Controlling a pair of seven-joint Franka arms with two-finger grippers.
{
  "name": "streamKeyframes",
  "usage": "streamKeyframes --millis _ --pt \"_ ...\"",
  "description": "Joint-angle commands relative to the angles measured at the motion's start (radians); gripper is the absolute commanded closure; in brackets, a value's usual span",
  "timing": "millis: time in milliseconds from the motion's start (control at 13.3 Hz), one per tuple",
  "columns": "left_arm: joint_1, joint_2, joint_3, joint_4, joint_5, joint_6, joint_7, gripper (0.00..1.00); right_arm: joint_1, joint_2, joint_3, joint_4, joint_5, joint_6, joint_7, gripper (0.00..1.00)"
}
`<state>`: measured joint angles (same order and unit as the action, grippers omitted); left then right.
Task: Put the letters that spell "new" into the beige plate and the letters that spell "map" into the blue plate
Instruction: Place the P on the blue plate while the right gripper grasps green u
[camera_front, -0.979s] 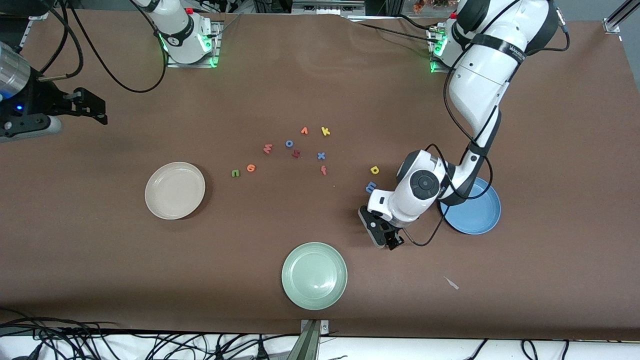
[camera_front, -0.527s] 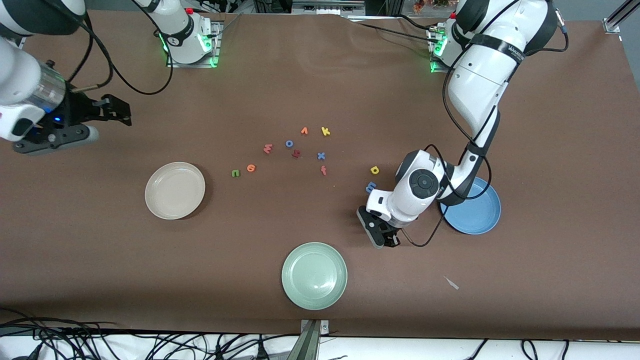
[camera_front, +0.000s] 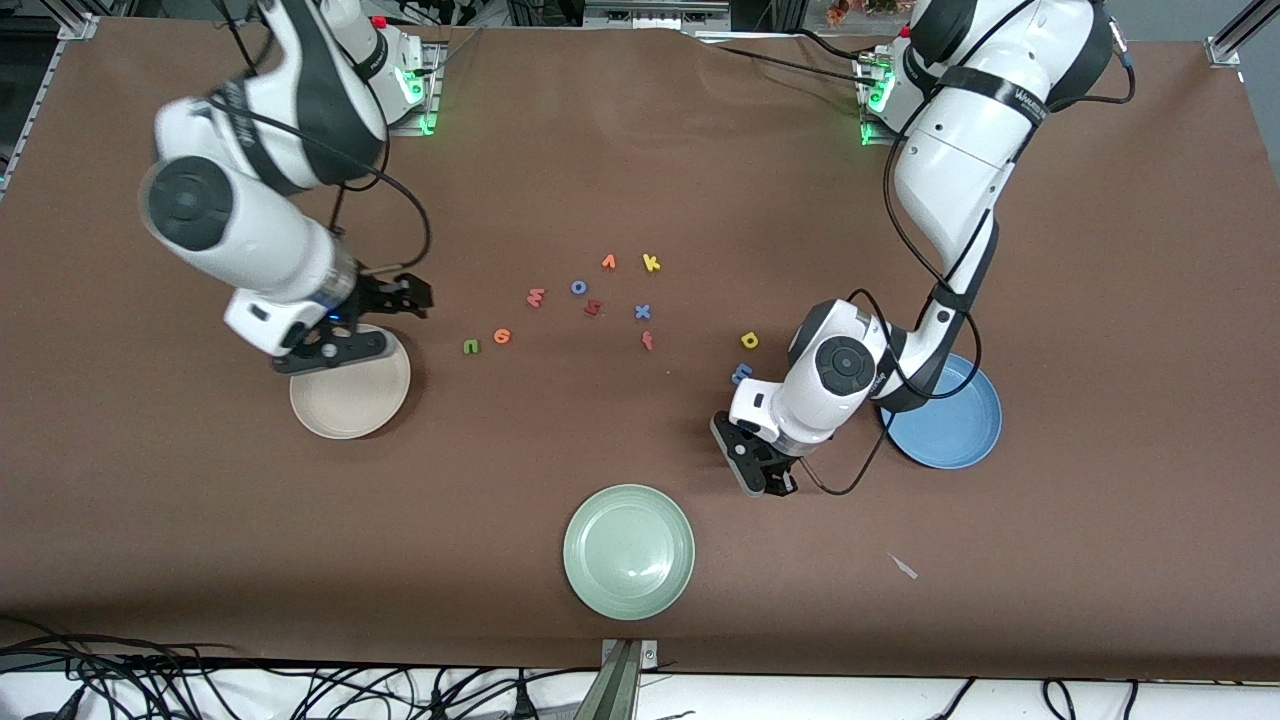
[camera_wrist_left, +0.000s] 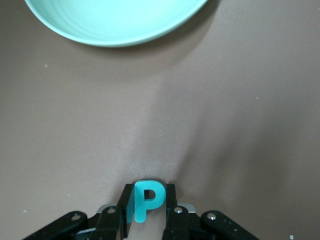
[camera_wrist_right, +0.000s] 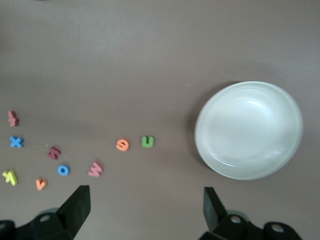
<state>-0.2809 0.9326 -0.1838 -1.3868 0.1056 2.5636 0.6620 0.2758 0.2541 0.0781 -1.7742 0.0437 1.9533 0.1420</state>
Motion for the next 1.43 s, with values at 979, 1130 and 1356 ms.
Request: streamKeyframes --millis 979,1130,1356 --pt "0.229 -0.377 0.006 -0.245 0.034 -0.533 -0.068 1.0 -0.006 0.206 0.04 -0.378 -0.117 0.676 0.028 0.07" --pt "0.241 -0.402 0.01 -0.329 0.116 -0.527 -0.079 1.0 -0.006 0.197 0.04 -0.396 -0.117 0.676 0.028 0.17" --pt "0.279 -0.408 0.006 -0.452 0.18 -0.374 -0.085 1.0 -0.006 0.197 0.04 -0.429 -0.116 0.714 0.03 0.34"
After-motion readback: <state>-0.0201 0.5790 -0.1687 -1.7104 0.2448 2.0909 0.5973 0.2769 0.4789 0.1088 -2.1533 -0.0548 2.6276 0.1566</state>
